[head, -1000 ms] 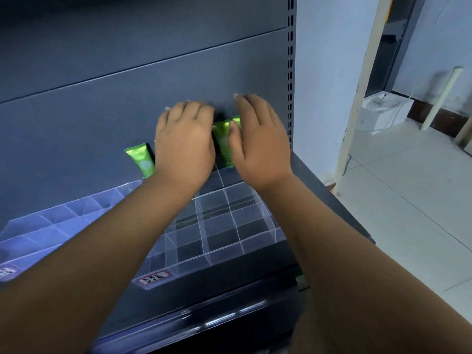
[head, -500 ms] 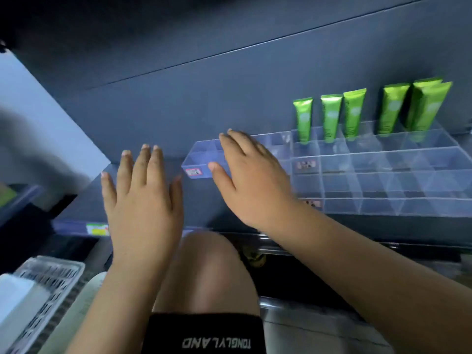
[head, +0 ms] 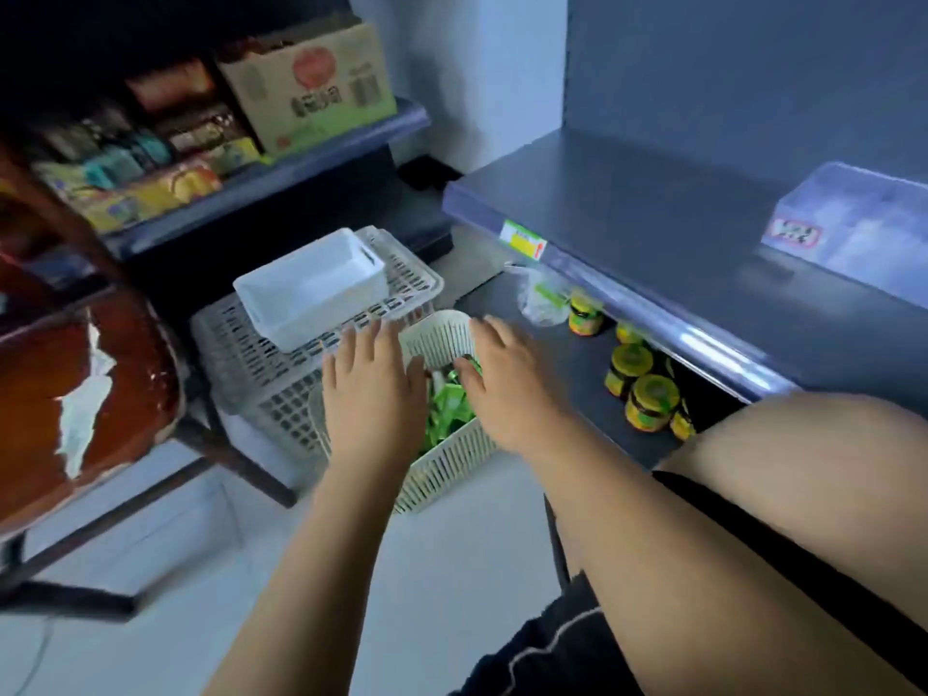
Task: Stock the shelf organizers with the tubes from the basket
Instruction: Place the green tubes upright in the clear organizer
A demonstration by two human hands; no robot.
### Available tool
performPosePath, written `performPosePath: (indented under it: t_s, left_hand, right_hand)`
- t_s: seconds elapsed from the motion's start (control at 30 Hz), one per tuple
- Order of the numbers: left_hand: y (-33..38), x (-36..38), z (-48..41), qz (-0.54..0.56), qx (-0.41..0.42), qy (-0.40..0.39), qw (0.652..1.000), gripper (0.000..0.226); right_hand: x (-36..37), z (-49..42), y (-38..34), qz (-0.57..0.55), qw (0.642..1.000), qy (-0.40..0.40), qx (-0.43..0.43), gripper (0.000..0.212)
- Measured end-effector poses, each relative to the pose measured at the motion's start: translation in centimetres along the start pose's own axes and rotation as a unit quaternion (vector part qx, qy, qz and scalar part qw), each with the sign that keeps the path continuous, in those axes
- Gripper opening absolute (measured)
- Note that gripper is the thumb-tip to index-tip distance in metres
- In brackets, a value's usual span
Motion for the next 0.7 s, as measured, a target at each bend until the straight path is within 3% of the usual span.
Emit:
performPosePath:
  t_s: [0.2, 0.43, 0.6, 0.7]
  left_hand:
    - [-5.7, 9.1, 2.0, 0.014, -0.102, -0.106, 0.989, 0.048]
    - [-7.3, 18.2, 0.4, 0.077, -0.221, -0.209, 0.95, 0.045]
    - [-8.9, 23.2, -1.5, 0.063, -0.258, -0.263, 0.928, 0.047]
    - [-9.4, 26.6, -2.5, 0.057, -0.278, -0.338, 0.897, 0.037]
  right_hand:
    - [7.6, -1.0, 2.7, 0.008, 0.984, -0.172, 0.054, 0.042]
    - [14.1, -5.9, 2.4, -0.011, 0.97, -0.22, 0.1, 0.022]
    - [18.7, -8.9, 1.8, 0.036, 0.955, -0.289, 0.059, 0.031]
    - [21.8, -9.8, 3.9, 0.074, 0.936, -0.326, 0.113, 0.031]
Point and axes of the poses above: each hand's wrist, its own z-axis away from the middle knuckle, its own x-axis out of the palm, y = z × x, the point moved 2 cm from there along -z, towards the middle knuckle, and after that the axes turned 3 degrees about y, right-handed, at the moved point
